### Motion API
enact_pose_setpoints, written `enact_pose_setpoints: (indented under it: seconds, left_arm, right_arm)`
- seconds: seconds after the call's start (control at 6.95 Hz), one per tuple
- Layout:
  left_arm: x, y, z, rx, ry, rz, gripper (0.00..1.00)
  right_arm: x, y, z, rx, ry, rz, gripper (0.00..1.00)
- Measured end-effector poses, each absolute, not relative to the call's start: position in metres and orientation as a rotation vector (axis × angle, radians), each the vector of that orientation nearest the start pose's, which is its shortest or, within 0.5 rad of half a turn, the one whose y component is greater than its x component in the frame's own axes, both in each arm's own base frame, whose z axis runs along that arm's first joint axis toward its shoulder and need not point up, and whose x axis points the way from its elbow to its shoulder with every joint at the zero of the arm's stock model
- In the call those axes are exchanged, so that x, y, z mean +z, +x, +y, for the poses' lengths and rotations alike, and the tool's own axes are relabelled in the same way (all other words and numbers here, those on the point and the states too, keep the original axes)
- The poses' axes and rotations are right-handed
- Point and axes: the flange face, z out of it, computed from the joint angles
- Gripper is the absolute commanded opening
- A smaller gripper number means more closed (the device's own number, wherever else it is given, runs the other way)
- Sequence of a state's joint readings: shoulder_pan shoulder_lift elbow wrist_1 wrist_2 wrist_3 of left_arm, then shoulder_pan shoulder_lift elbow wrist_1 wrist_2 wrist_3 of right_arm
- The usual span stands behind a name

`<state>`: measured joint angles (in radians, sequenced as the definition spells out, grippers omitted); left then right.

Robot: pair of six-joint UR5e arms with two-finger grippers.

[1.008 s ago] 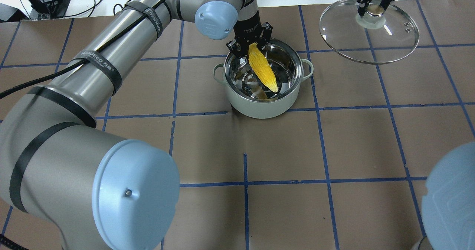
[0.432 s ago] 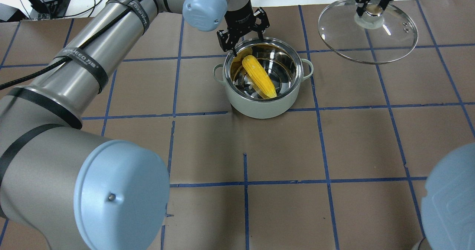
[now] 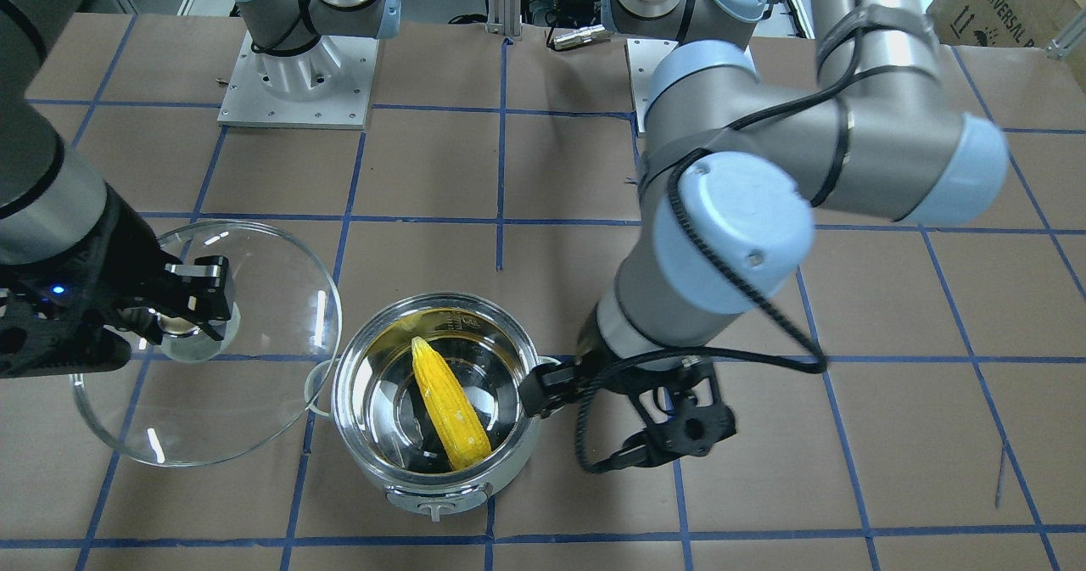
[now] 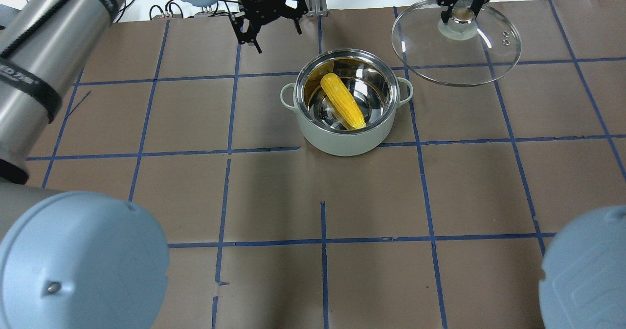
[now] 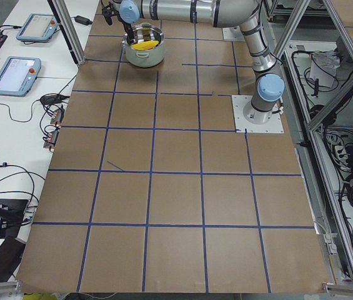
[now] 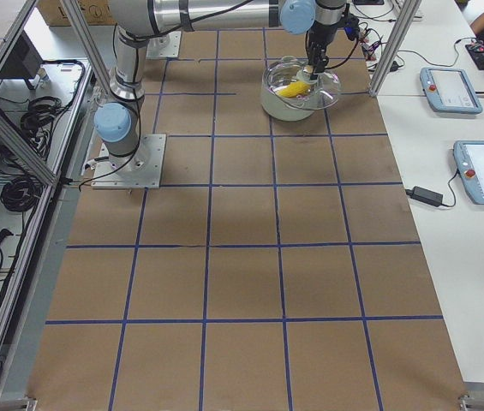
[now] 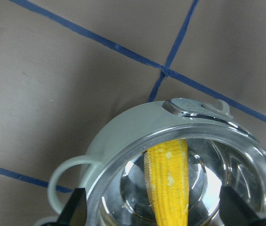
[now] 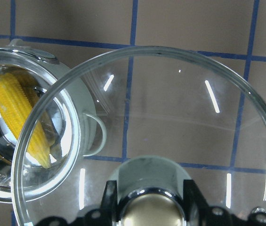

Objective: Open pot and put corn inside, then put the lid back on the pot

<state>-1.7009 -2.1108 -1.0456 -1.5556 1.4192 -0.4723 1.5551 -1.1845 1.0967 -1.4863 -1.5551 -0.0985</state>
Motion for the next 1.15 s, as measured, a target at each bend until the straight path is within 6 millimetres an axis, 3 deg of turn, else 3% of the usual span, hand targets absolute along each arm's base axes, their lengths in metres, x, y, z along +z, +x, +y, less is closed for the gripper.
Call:
enact_pose_setpoints:
  seconds: [0.14,0.29,0.58,0.72,0.86,1.15]
  left_arm:
    - [0.458,-0.19,-0.671,0.089,-0.432,3.218,1.0]
    - [0.491,-0.153,-0.65,0.1,-0.287,3.165,1.0]
    - [0.562,-0.118,-0.59,0.087,-0.137,3.09,0.99]
    - [0.584,-0.107,-0.559,0.095,-0.145,3.082,0.98]
    - [0.586,-0.101,-0.54,0.091,-0.165,3.081,1.0]
    - [0.545,-0.098,-0.541,-0.005,-0.186,3.083,1.0]
  right_arm:
    - [0.486,0.15,-0.655,-0.043,-0.138,3.123,0.1]
    - [0.479,0.174,-0.658,-0.095,-0.157,3.125,0.1]
    - [0.459,0.221,-0.651,-0.188,-0.181,3.147,0.1]
    - [0.441,0.242,-0.644,-0.245,-0.184,3.16,0.1]
    - [0.421,0.259,-0.637,-0.292,-0.189,3.167,0.1]
    - [0.399,0.278,-0.626,-0.295,-0.22,3.157,0.1]
